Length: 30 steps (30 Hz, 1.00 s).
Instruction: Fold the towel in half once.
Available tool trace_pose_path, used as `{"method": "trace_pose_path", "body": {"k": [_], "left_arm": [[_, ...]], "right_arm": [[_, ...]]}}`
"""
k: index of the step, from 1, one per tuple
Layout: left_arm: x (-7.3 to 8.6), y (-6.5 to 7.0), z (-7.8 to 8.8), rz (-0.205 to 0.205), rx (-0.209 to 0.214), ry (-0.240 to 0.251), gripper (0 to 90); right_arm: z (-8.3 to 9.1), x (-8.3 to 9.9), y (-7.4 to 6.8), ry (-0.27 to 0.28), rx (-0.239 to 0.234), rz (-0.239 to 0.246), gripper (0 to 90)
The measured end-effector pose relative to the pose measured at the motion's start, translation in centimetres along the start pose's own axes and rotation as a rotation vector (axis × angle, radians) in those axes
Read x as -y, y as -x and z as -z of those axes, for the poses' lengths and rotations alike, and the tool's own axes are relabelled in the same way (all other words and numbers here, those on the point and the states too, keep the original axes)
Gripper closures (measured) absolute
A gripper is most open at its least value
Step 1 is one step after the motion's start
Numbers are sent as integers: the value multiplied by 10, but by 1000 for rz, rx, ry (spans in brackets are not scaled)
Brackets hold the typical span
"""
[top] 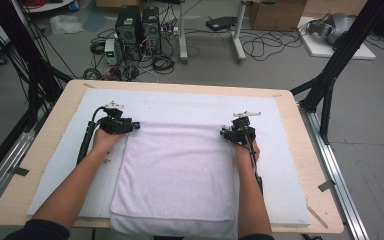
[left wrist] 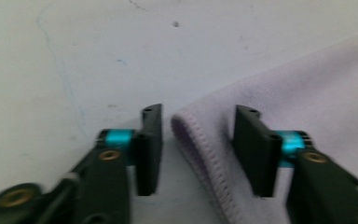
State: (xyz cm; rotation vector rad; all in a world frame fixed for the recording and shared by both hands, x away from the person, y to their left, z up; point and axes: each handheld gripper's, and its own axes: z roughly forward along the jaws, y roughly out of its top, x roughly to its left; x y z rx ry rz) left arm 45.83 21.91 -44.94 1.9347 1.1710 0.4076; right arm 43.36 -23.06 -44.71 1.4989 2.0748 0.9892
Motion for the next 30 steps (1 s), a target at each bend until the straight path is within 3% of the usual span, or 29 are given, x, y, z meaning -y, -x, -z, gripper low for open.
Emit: {"method": "trace_pose_path", "body": {"k": [2,4,6,8,11,13,16,21,23,25,27,30], "left_arm": [[2,-4,-1,51,57,15,820],[2,-4,-2,64,63,18,850],[2,-6,-1,77,67,19,862],[1,-8,0,109,68,36,869],[-5,-12,2,145,66,81,870],[-11,-14,0,138,54,67,871],[-23,-17,-1,127,39,92,871],[-45,-26,-5,141,34,137,870],[-50,-28,-7,136,27,180,870],[-54,-31,-10,134,35,174,870],[-56,-30,-13,112,32,183,869],[-53,-28,-17,96,22,172,859]], "right_arm": [[1,0,1,-3,-2,-1,628],[1,-1,-2,-10,-39,36,818],[0,-3,-8,-16,-20,99,858],[1,-4,-4,-21,-45,68,866],[1,-8,2,3,-34,59,869],[-1,-14,1,19,-15,77,870],[-6,-22,2,41,10,115,871],[-10,-40,5,112,43,109,870],[-11,-47,7,139,55,110,869],[-12,-48,8,174,69,110,869],[-17,-46,9,176,78,83,868],[-23,-43,8,167,93,80,859]]}}
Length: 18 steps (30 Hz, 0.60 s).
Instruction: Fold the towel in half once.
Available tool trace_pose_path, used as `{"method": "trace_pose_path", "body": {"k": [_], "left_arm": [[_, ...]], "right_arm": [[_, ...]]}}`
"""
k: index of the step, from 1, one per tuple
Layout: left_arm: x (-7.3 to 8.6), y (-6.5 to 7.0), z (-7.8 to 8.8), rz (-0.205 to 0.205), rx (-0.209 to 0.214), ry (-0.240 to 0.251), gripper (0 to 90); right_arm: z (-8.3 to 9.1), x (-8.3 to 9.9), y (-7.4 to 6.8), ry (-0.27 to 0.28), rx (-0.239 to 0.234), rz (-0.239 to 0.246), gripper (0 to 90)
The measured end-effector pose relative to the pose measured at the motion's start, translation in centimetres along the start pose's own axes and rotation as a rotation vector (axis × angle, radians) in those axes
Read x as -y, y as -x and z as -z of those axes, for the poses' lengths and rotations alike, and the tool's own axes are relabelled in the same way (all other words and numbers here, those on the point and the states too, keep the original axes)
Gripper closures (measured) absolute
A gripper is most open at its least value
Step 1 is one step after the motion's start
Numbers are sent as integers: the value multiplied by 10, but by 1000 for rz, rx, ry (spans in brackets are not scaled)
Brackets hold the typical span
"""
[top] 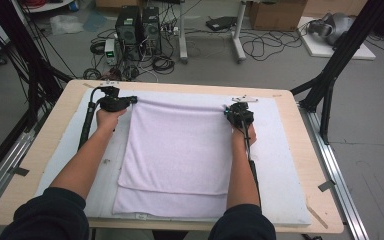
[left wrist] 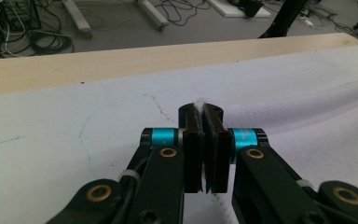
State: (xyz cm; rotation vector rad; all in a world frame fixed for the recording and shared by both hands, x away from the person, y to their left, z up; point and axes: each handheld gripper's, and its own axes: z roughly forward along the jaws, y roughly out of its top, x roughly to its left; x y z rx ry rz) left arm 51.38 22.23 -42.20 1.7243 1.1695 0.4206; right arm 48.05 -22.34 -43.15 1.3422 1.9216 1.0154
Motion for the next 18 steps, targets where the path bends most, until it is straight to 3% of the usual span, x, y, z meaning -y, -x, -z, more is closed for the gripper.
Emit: {"method": "trace_pose_path", "body": {"k": [3,5,8,12,18], "left_arm": [[8,1,1,2,-34,-9,756],[13,-2,3,41,-20,-19,629],[22,-3,8,54,13,-37,508],[31,1,17,54,53,-22,453],[41,11,34,42,88,7,426]], "right_arm": [[-5,5,0,-25,-19,-35,709],[-4,6,0,-20,-26,-54,618],[-1,5,-1,-25,-36,-58,513],[6,2,-3,-30,-56,-73,409],[22,0,-9,-23,-94,-56,386]]}}
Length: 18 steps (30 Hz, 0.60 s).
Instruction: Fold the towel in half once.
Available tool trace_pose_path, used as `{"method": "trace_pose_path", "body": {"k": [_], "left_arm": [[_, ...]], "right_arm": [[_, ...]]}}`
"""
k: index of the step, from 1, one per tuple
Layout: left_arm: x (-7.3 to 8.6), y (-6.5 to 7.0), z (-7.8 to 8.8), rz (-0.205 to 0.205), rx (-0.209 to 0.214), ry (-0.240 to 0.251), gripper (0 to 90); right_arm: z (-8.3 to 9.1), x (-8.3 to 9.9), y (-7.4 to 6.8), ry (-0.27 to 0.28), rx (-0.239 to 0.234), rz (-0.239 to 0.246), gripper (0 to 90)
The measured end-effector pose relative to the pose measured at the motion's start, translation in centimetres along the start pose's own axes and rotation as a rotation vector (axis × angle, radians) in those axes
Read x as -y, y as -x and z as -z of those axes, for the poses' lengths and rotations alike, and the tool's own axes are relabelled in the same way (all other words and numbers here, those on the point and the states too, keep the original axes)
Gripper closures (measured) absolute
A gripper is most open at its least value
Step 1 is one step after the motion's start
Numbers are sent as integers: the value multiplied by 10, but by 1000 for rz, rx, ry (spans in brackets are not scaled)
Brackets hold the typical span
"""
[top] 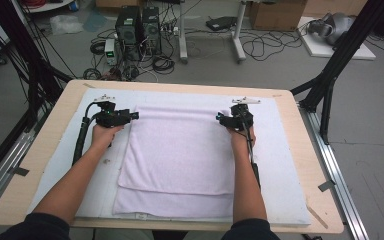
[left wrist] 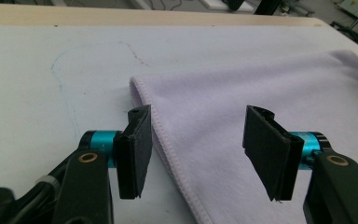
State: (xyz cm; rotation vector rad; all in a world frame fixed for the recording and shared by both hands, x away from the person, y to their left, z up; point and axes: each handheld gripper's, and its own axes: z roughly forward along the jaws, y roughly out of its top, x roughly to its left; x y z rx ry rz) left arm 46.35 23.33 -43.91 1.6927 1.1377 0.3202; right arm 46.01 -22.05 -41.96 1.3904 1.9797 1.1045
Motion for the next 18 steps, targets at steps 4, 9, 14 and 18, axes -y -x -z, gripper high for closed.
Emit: {"method": "trace_pose_path", "body": {"k": [4,9,14,18], "left_arm": [[3,5,7,0,26,-39,357],[10,16,21,-39,41,-12,382],[20,24,38,-59,45,-5,390],[32,34,53,-83,52,1,401]], "right_arm": [[12,4,-3,-1,-16,7,376],[34,15,-9,7,-39,33,392],[59,28,-13,26,-51,48,394],[78,40,-18,30,-54,75,390]]}}
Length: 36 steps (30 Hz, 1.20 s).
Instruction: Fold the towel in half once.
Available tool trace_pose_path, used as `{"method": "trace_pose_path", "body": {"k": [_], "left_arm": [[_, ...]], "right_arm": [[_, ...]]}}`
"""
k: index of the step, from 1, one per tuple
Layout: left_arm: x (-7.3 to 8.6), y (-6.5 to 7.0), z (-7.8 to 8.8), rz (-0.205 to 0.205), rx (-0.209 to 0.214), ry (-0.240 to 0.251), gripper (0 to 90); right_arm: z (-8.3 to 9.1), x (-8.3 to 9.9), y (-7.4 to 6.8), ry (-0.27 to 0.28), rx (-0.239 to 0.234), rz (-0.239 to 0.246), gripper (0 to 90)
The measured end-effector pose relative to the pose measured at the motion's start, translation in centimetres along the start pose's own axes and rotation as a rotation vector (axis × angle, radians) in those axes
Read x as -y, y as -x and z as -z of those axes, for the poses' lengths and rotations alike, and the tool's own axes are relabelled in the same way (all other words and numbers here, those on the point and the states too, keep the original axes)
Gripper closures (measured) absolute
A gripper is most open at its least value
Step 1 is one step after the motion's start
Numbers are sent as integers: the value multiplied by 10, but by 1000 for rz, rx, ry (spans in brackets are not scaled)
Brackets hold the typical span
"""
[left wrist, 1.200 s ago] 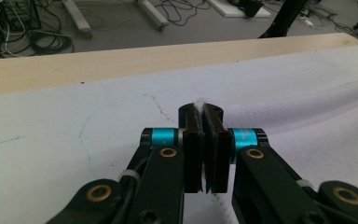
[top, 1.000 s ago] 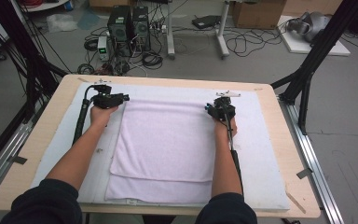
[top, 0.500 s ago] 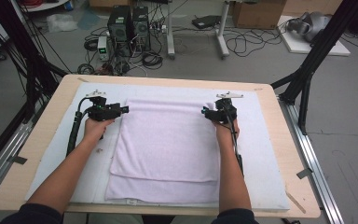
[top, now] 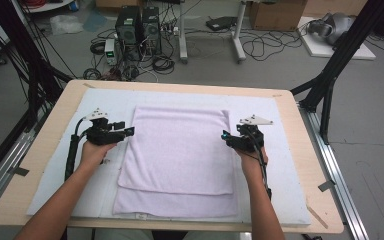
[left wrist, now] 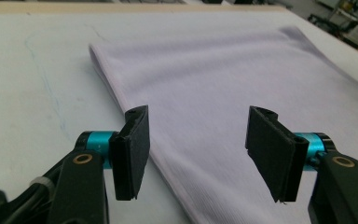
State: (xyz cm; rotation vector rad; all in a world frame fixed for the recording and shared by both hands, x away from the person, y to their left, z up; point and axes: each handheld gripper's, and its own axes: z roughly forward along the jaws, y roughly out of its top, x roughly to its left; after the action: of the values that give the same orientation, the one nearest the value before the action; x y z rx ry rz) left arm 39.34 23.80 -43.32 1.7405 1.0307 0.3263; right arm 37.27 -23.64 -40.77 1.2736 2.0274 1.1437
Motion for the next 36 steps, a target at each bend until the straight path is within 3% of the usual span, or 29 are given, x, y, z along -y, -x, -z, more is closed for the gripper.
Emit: {"method": "trace_pose_path", "body": {"k": [4,10,18,23,34,36], "left_arm": [[8,9,12,-17,-21,13,372],[25,22,35,-8,13,9,333],[54,41,71,18,18,-1,391],[65,54,88,19,22,-4,427],[79,70,94,-10,47,-74,536],[81,71,94,-1,41,-81,538]], "right_arm": [[13,11,-5,7,-1,13,390],[30,34,-14,9,-29,4,390],[59,57,-41,-17,-60,69,387],[82,69,-52,-3,-64,73,378],[115,86,-57,19,-55,61,397],[117,90,-56,12,-75,59,425]]}}
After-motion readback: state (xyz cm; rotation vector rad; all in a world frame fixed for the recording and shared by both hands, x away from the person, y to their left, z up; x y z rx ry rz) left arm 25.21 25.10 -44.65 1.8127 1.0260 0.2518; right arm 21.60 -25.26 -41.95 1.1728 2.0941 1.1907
